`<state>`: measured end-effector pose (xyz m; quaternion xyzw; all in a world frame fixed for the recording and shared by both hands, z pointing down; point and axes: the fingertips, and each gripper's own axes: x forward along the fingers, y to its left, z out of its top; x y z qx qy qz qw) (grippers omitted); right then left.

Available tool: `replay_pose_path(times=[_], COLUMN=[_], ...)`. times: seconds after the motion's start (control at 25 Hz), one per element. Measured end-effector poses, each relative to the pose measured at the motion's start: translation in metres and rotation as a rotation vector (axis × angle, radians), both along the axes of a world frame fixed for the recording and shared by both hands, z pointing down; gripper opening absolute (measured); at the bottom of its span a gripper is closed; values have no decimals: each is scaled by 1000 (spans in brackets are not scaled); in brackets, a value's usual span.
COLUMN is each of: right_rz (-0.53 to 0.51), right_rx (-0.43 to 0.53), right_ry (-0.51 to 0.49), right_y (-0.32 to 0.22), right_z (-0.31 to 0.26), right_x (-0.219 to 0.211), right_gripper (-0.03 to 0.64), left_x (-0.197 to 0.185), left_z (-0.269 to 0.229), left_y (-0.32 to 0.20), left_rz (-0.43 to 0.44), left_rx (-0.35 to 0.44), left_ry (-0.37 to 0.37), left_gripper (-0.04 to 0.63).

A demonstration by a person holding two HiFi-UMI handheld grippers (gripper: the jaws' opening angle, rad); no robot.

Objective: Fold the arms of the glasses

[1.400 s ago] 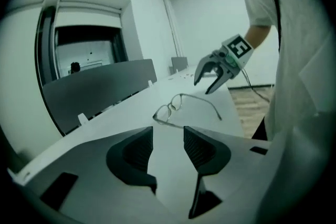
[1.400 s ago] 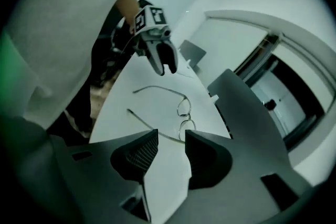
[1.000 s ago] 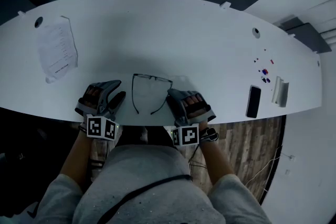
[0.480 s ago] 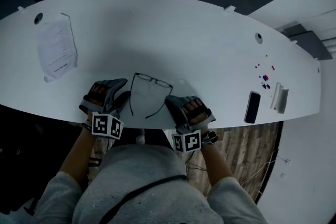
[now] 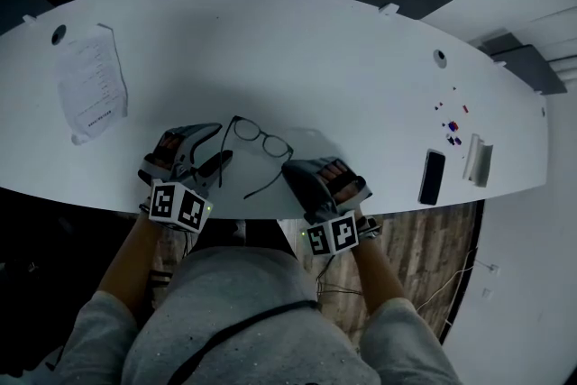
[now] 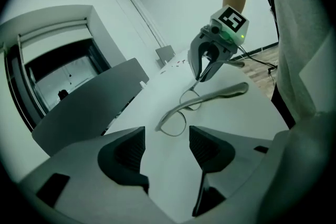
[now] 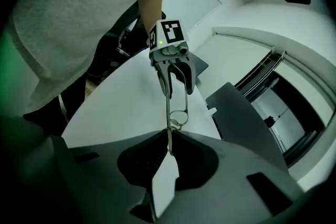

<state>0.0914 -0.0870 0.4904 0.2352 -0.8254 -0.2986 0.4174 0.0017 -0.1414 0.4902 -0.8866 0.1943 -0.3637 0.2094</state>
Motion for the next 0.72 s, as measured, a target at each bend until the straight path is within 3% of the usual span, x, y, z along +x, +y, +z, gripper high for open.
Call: replay_pose_path(times=[0.2, 0.24, 0.28, 0.32, 0.4, 0.72], right_rz=[-26, -20, -7, 10, 53, 285], right_rx=[-16, -32, -55, -84, -155, -438], right_ry=[9, -5, -29, -61, -147, -561], right_y=[4, 4, 4, 4, 2, -6], right_z=[-1, -1, -2, -4, -9, -19], right_x=[-2, -2, -1, -1, -1, -6], right_gripper=[40, 40, 39, 40, 38, 39], left_x=[7, 7, 6, 5, 3, -16], left_z=[-10, -13, -17, -20, -25, -32], left_y=[-5, -3, -1, 1, 8, 29], left_rz=[43, 48, 50, 49, 43, -116], left_rx=[8, 14, 18, 17, -6, -249], left_ry=[27, 38, 53, 70, 107, 318], left_gripper=[267, 229, 134, 74, 40, 35])
